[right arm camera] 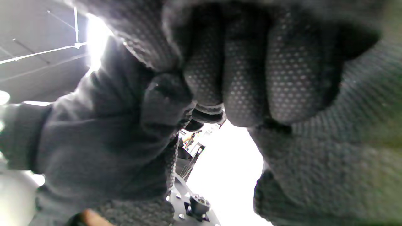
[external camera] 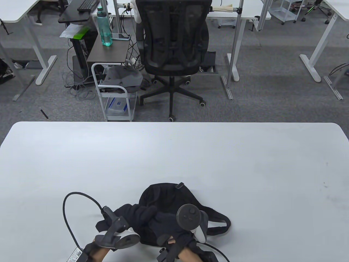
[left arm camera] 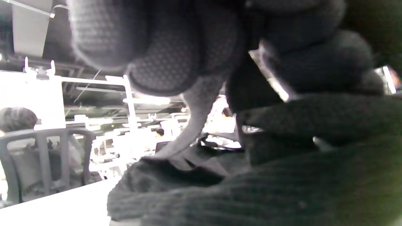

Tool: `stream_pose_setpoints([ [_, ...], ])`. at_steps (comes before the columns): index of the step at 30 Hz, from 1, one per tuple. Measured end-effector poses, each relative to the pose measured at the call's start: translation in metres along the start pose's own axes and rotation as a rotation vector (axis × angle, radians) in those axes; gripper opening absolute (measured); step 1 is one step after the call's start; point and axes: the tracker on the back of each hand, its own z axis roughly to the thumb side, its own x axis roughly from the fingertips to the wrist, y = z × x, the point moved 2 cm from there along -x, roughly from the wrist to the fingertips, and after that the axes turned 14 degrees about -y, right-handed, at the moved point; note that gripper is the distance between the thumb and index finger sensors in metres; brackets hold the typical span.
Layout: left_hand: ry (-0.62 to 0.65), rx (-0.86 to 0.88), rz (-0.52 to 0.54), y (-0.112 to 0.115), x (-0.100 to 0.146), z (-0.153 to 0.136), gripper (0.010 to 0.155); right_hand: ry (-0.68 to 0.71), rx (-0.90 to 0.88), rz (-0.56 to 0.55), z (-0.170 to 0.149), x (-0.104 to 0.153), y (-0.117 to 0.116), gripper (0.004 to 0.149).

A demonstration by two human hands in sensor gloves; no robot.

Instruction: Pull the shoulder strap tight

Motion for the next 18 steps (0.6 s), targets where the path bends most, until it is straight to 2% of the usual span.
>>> stream_pose_setpoints([
  [2,-0.017,0.050,-0.034,0.005,-0.001,-0.007,0.065,0.003,0.016,-0.004,0.002,0.000,-0.002,0.042],
  [6,-0.053,-0.038,-0.045,0.012,-0.005,-0.022,0.065,0.001,0.038,0.012,0.004,-0.001,-0.003,0.040],
  [10,-0.092,-0.008,-0.060,0.014,-0.006,-0.033,0.065,0.001,0.035,0.025,0.004,-0.001,-0.003,0.040],
  [14,-0.090,-0.062,-0.030,0.009,-0.005,-0.027,0.065,-0.014,0.017,0.037,0.001,-0.002,-0.002,0.040],
  [16,-0.075,-0.081,-0.016,0.005,-0.003,-0.021,0.064,-0.032,0.007,0.050,-0.003,-0.002,-0.001,0.044],
  [18,-0.030,-0.061,0.004,0.000,0.000,-0.009,0.064,-0.022,-0.006,0.015,-0.004,-0.002,0.002,0.049],
])
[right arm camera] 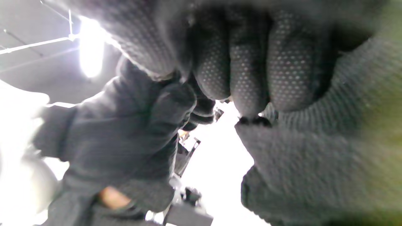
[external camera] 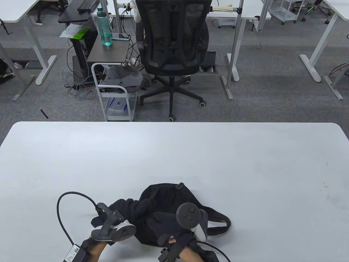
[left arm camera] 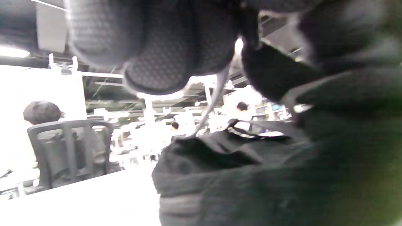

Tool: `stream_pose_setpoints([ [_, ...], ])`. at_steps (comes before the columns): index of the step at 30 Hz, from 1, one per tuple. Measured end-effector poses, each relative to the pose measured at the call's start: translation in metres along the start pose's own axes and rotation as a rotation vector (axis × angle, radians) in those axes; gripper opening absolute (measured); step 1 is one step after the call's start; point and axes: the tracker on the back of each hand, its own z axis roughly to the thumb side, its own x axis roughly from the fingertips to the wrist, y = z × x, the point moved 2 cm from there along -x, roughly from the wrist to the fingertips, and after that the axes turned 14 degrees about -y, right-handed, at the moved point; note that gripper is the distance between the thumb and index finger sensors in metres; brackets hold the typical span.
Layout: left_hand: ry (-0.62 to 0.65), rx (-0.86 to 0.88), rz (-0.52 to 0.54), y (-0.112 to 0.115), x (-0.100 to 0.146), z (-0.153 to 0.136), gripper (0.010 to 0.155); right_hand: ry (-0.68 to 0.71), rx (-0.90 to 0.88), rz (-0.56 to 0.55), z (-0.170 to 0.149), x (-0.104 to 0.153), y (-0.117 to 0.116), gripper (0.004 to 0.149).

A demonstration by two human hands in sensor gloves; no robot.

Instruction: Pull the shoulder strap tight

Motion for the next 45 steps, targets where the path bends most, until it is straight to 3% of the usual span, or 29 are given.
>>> stream_pose_setpoints([
  [6,0.061,-0.026,0.027,-0.003,0.003,0.016,0.064,-0.003,0.001,0.014,0.001,0.001,-0.001,0.045],
  [15,-0.015,0.010,-0.016,0.006,-0.002,-0.014,0.065,0.037,0.005,0.018,0.010,0.003,-0.004,0.039],
  [20,-0.061,0.016,-0.034,0.008,-0.004,-0.025,0.065,0.028,-0.014,0.083,0.009,0.002,-0.002,0.039],
  [23,-0.038,-0.047,-0.022,0.006,-0.002,-0.015,0.064,-0.029,-0.005,0.164,0.003,-0.002,-0.005,0.040],
  [25,0.003,-0.083,0.003,0.002,0.001,-0.005,0.063,-0.072,-0.010,0.201,-0.003,-0.003,-0.007,0.048],
  [27,0.030,-0.057,0.015,-0.002,0.002,0.005,0.064,-0.077,-0.022,0.174,-0.006,-0.005,-0.006,0.060],
  [32,0.087,-0.090,0.041,-0.004,0.005,0.022,0.064,-0.079,-0.061,0.125,-0.008,-0.004,-0.002,0.050],
  [34,0.082,-0.063,0.037,-0.004,0.005,0.019,0.064,-0.073,-0.075,0.115,-0.007,-0.004,-0.002,0.042],
  [45,-0.012,0.002,-0.009,0.003,-0.004,-0.010,0.065,-0.021,-0.065,0.084,0.004,0.000,0.001,0.039],
])
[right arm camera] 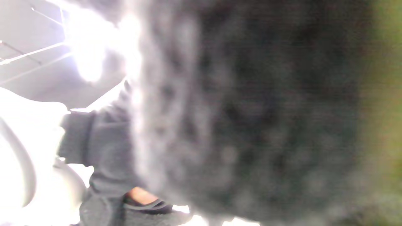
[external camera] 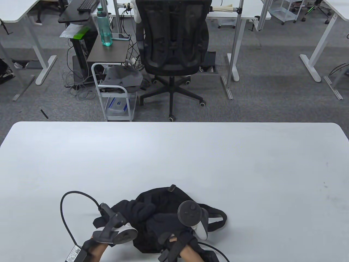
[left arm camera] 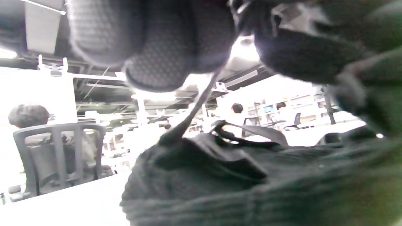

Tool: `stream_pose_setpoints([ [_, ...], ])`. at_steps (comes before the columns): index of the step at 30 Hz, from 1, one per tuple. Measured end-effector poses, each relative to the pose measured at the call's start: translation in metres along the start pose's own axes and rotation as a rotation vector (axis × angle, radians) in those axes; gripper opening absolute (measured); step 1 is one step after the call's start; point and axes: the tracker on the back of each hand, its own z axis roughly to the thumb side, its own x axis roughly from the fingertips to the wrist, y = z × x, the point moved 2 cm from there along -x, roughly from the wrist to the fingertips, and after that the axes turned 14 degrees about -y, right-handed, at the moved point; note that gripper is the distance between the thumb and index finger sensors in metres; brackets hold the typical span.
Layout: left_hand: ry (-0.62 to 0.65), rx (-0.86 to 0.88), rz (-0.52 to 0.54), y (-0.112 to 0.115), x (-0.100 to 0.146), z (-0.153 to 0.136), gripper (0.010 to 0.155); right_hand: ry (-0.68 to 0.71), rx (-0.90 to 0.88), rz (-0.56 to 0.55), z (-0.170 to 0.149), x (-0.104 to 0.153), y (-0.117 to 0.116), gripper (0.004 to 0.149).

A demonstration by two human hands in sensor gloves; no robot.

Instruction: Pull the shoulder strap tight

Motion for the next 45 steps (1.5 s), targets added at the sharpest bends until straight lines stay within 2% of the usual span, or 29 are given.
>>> stream_pose_setpoints([
  [3,-0.026,0.010,-0.019,0.003,0.000,-0.006,0.065,0.000,0.008,0.012,0.000,-0.001,-0.001,0.040],
  [10,-0.005,-0.043,0.002,-0.001,0.000,0.003,0.064,-0.043,-0.010,0.049,-0.007,-0.004,0.001,0.039],
  [16,-0.051,-0.011,-0.028,0.006,-0.004,-0.012,0.064,-0.027,0.030,0.037,-0.001,-0.001,0.000,0.039],
  [22,-0.022,-0.049,0.011,-0.003,-0.002,0.001,0.064,-0.056,-0.001,0.073,-0.004,-0.002,0.004,0.039],
  [26,0.029,-0.063,0.038,-0.011,0.002,0.017,0.064,-0.065,0.001,0.043,-0.008,-0.005,0.005,0.057],
  [28,0.051,-0.064,0.049,-0.013,0.004,0.025,0.064,-0.051,-0.004,0.018,-0.007,-0.005,0.004,0.052],
  [30,0.057,-0.074,0.053,-0.013,0.004,0.027,0.064,-0.027,0.005,-0.016,-0.005,-0.004,0.005,0.041],
  [36,0.031,0.007,0.012,-0.005,0.000,0.010,0.064,-0.003,0.018,-0.009,0.003,-0.003,0.000,0.039],
  [42,-0.068,0.022,-0.028,0.003,-0.002,-0.017,0.065,0.006,0.033,0.022,0.005,0.002,0.000,0.039],
  [45,-0.082,0.021,-0.009,-0.001,-0.001,-0.015,0.064,0.004,0.039,0.010,0.004,0.000,0.000,0.039],
])
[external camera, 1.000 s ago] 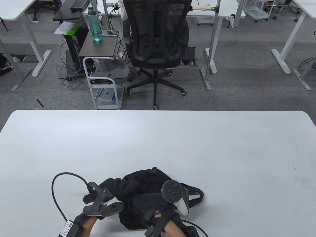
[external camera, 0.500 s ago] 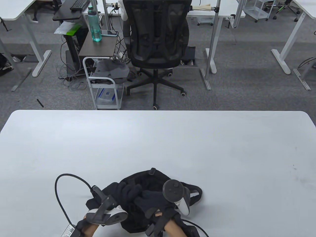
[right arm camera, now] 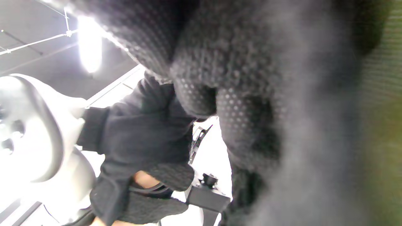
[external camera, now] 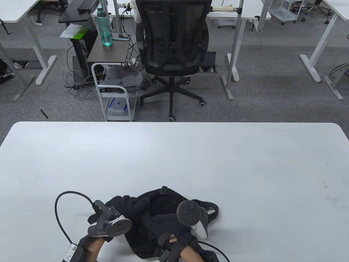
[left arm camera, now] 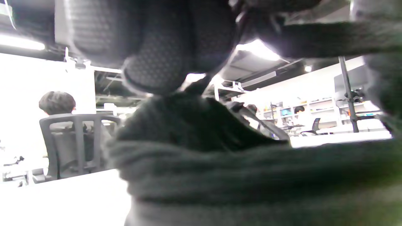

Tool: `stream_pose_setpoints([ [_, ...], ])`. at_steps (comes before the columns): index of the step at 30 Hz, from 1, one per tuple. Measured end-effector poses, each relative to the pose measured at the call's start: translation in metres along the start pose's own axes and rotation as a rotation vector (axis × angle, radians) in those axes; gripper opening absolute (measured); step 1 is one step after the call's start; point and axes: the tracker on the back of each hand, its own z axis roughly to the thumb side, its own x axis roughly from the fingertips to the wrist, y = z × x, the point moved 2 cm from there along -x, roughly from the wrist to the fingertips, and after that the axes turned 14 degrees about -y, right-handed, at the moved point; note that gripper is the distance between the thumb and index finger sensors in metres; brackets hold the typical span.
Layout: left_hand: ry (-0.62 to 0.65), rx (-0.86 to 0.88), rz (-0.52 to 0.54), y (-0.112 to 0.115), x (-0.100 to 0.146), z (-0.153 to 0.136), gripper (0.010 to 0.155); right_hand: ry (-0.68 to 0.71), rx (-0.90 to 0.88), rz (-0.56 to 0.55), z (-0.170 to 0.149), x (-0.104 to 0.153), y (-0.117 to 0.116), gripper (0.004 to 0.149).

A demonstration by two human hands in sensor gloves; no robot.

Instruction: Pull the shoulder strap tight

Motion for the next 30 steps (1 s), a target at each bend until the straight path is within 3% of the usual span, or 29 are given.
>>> stream_pose_setpoints([
  [5,0.071,-0.049,0.032,-0.008,0.006,0.017,0.063,-0.036,0.018,-0.031,-0.008,-0.005,0.000,0.056],
  [8,0.122,-0.087,0.067,-0.013,0.009,0.033,0.063,-0.036,0.008,-0.027,-0.009,-0.007,-0.003,0.047],
  [12,0.115,-0.085,0.038,-0.004,0.005,0.023,0.064,-0.008,0.005,-0.044,-0.003,-0.004,-0.004,0.038],
  [14,0.076,-0.005,-0.002,0.001,0.000,0.014,0.064,-0.006,0.025,-0.058,-0.001,-0.004,-0.004,0.038],
  [18,0.012,-0.025,-0.019,0.007,-0.003,-0.004,0.065,-0.019,0.017,-0.026,-0.003,-0.003,-0.005,0.039],
  [26,-0.129,0.000,-0.095,0.008,-0.002,-0.011,0.066,-0.103,-0.037,-0.007,-0.022,-0.012,-0.010,0.040],
  [28,-0.204,0.032,-0.110,0.003,0.000,-0.022,0.054,-0.134,-0.052,0.001,-0.029,-0.016,-0.011,0.041],
  [30,-0.278,0.003,-0.260,0.009,0.001,-0.029,0.046,-0.150,-0.058,0.021,-0.031,-0.018,-0.013,0.042],
])
